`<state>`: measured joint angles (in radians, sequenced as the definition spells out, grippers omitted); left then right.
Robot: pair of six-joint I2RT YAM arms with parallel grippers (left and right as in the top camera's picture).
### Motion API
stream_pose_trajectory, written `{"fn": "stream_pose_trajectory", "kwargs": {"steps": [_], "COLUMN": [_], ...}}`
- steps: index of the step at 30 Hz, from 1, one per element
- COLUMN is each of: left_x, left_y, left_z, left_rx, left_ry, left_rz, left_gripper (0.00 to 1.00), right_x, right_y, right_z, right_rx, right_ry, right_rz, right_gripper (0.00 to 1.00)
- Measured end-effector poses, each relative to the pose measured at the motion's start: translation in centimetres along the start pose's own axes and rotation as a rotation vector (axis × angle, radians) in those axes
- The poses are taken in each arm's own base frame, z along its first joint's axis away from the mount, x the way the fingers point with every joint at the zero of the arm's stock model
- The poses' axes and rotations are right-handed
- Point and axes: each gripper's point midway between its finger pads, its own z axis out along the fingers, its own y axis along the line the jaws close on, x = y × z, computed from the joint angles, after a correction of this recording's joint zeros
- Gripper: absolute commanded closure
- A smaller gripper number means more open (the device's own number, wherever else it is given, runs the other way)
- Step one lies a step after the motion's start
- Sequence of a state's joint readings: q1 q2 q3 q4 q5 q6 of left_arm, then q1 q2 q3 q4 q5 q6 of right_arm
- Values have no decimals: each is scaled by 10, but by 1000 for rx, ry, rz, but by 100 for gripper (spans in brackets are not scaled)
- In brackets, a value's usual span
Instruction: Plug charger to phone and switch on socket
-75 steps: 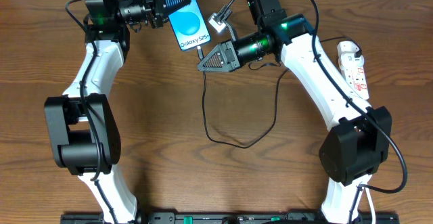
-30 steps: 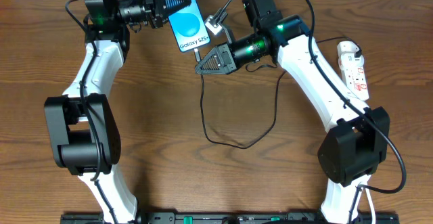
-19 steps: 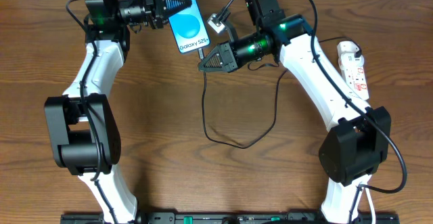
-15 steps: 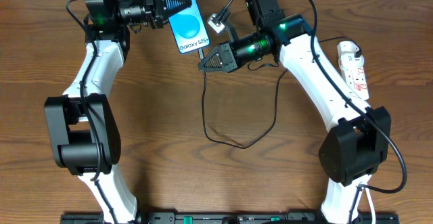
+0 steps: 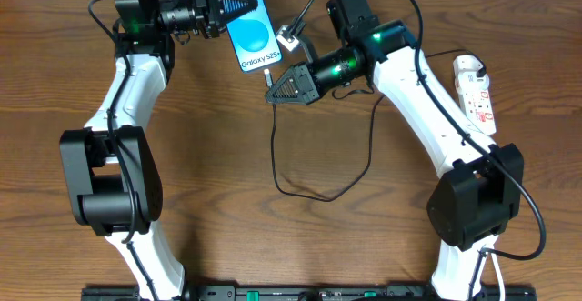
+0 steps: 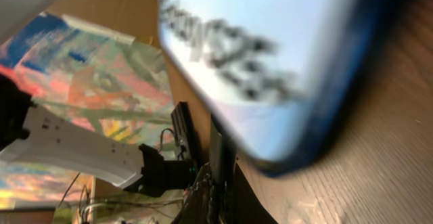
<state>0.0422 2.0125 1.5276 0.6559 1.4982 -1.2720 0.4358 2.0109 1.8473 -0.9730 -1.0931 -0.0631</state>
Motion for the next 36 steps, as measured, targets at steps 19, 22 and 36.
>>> {"fn": "stream_pose_trajectory", "kwargs": {"steps": [19, 22, 36], "left_x": [0, 2, 5], "left_y": [0, 0, -1], "left_z": [1, 3, 6], "left_rx": [1, 2, 7], "left_ry": [2, 7, 27], "left_rz": [5, -4, -5], "left_gripper": [93, 92, 93], "right_x": [0, 0, 0], "right_y": [6, 6, 6], "right_z": [0, 0, 0], "right_rx": [-35, -35, -36], "right_ry": [-1, -1, -3], "right_rz": [-47, -47, -28], "right_gripper": [99, 99, 99]}}
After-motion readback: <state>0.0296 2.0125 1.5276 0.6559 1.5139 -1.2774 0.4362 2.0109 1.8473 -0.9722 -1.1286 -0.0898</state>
